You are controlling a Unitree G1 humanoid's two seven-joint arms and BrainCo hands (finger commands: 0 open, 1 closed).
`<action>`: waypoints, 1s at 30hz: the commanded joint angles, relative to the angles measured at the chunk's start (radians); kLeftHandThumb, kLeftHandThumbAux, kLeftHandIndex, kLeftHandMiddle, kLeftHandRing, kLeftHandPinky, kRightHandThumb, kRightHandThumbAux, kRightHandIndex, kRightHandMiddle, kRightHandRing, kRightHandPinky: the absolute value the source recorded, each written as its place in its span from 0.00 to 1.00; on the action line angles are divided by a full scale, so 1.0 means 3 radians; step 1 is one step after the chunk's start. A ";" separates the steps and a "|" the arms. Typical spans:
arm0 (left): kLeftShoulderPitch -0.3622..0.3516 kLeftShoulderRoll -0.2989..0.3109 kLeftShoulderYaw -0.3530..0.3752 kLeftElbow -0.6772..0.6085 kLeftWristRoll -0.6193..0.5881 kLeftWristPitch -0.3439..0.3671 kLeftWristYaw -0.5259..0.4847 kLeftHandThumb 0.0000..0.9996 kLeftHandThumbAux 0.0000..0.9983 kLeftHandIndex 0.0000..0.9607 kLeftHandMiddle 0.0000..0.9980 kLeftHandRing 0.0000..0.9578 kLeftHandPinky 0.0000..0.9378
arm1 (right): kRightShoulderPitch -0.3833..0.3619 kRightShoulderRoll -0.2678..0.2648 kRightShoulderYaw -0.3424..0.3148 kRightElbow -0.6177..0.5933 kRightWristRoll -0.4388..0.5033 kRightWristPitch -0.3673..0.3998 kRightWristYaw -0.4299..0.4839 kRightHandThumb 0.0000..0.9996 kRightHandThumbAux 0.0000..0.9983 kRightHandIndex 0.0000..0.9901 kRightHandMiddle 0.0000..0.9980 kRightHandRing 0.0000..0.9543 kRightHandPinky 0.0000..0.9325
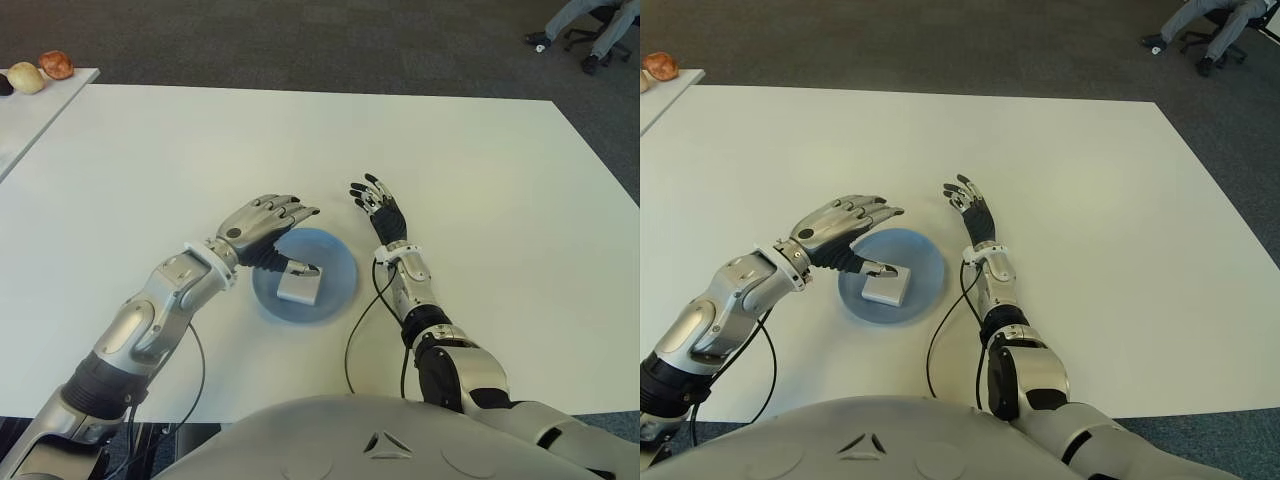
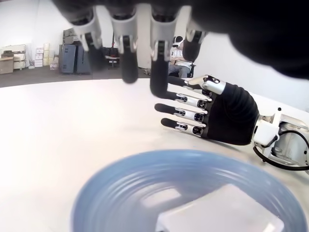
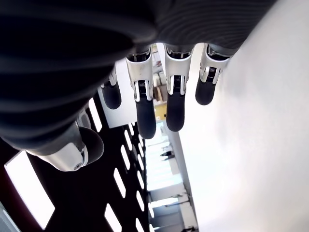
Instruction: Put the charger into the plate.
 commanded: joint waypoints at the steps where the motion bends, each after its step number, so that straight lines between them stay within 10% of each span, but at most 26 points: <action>1: -0.0015 -0.0001 0.0001 0.0010 0.0022 -0.0043 -0.0041 0.16 0.22 0.00 0.00 0.00 0.00 | 0.0224 0.0028 -0.0013 0.0181 0.0022 0.0186 -0.0057 0.00 0.55 0.11 0.29 0.24 0.13; 21: -0.0057 -0.0104 0.0123 -0.0185 0.0037 0.0135 -0.0129 0.14 0.31 0.00 0.00 0.00 0.00 | 0.0227 0.0019 -0.0012 0.0186 0.0029 0.0163 -0.0029 0.00 0.56 0.13 0.31 0.25 0.15; 30: -0.0269 -0.0353 0.0601 0.0051 -0.0566 -0.0009 0.0321 0.18 0.48 0.05 0.04 0.03 0.08 | 0.0222 0.0000 -0.0017 0.0205 0.0036 0.0173 0.0030 0.00 0.55 0.14 0.32 0.27 0.18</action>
